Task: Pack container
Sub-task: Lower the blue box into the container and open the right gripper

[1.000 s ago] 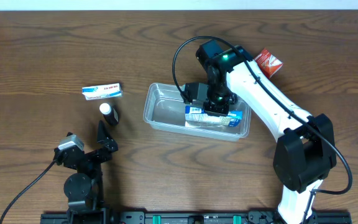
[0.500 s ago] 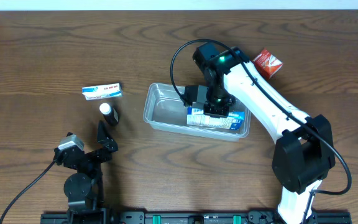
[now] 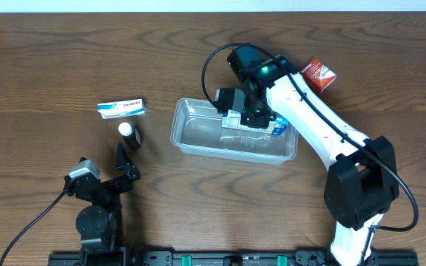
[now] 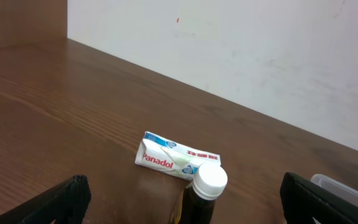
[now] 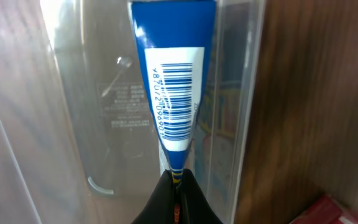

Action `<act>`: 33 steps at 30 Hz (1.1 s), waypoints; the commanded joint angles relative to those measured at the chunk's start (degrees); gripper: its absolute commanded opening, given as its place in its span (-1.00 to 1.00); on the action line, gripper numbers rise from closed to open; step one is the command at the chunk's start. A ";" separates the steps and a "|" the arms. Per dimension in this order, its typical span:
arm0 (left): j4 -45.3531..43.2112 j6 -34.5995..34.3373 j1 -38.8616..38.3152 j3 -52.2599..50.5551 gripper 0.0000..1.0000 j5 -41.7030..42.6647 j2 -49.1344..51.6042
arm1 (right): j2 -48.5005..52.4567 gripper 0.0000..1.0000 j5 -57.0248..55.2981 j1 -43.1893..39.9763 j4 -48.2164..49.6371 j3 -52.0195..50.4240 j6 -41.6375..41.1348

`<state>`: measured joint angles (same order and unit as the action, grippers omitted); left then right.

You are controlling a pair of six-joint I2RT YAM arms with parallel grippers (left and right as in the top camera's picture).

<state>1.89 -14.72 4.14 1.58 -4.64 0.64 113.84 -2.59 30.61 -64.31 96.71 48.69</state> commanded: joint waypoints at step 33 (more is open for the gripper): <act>1.88 0.94 0.35 -1.36 0.96 -0.46 -0.04 | -1.11 -0.44 -1.36 1.99 -1.99 0.79 1.07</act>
<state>1.87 -14.72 4.14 1.58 -4.64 0.64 113.84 -4.73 31.57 -65.63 96.71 51.20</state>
